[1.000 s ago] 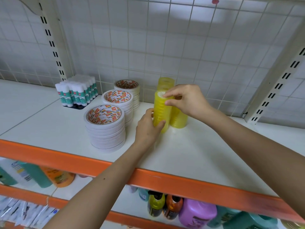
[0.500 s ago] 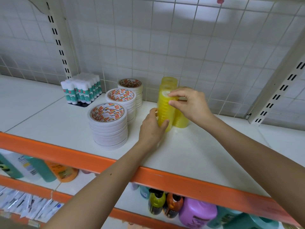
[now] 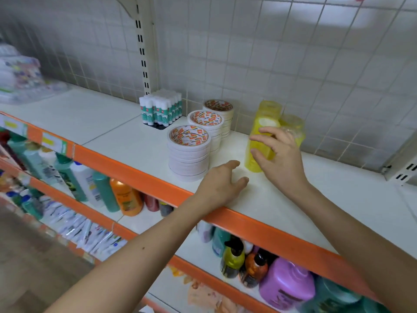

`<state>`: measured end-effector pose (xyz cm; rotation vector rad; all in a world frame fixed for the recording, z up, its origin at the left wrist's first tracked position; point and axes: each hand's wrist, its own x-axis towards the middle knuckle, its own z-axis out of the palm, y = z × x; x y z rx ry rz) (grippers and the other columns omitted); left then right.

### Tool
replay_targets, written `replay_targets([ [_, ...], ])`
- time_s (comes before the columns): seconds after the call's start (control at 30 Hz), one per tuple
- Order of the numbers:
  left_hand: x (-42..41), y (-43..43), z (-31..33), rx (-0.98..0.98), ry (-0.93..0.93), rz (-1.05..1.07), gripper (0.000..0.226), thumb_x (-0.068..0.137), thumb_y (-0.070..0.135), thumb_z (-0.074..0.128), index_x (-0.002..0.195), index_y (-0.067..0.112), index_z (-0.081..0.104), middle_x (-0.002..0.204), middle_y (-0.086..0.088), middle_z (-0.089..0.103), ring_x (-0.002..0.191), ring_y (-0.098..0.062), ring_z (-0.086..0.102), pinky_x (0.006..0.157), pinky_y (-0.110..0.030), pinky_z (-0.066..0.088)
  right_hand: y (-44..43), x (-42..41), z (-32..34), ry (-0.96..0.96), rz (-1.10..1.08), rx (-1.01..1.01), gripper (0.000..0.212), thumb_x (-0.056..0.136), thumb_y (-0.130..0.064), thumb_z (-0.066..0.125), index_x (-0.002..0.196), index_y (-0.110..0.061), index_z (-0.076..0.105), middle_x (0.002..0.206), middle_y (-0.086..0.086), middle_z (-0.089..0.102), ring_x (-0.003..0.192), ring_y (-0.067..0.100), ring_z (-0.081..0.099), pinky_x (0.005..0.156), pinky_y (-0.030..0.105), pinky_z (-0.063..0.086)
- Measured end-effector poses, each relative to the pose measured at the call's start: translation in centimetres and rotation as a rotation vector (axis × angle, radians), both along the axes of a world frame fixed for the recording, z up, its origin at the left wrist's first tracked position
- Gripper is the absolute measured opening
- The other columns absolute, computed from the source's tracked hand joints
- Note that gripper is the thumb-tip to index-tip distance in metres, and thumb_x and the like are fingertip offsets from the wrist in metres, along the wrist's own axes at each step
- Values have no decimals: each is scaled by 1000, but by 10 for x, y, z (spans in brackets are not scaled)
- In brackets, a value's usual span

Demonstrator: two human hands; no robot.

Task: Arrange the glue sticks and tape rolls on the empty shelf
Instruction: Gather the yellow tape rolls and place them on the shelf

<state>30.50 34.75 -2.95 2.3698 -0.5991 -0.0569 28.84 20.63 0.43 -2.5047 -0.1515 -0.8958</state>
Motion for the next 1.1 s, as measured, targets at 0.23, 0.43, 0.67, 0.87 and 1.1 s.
replay_targets([
  [0.23,-22,48,-1,-4,-19,-35,45,91,29,51,134,17,44,137,0,50,127,-20,44,101,-27,34,42,-14,-8,301,91,-35,25,80,-12,67,105,-10,68,114,10,63,110,24,55,84,11,29],
  [0.43,-22,111,4,-35,-47,-113,39,90,26,51,128,18,52,131,-1,56,119,-17,51,93,-19,32,101,-23,-17,462,-30,121,32,82,-21,65,113,-12,64,119,5,63,103,20,59,88,18,36],
  [0.67,9,172,2,19,-59,-81,41,88,23,55,128,12,51,130,-6,57,120,-20,50,93,-17,30,135,-32,-27,519,-228,69,42,83,-25,63,122,-12,57,126,7,59,115,20,54,95,21,33],
  [0.87,39,173,8,3,-41,-26,63,83,23,65,137,8,37,136,-9,49,118,-23,53,96,-26,36,138,-22,-22,563,-279,98,54,82,-26,64,132,-11,47,130,7,56,121,21,50,102,28,33],
  [1.1,59,159,6,-1,92,-54,83,77,26,73,142,9,25,142,-8,43,122,-20,51,97,-24,36,132,-2,-27,606,-292,129,57,82,-28,64,133,-12,45,132,7,54,118,22,51,98,27,36],
])
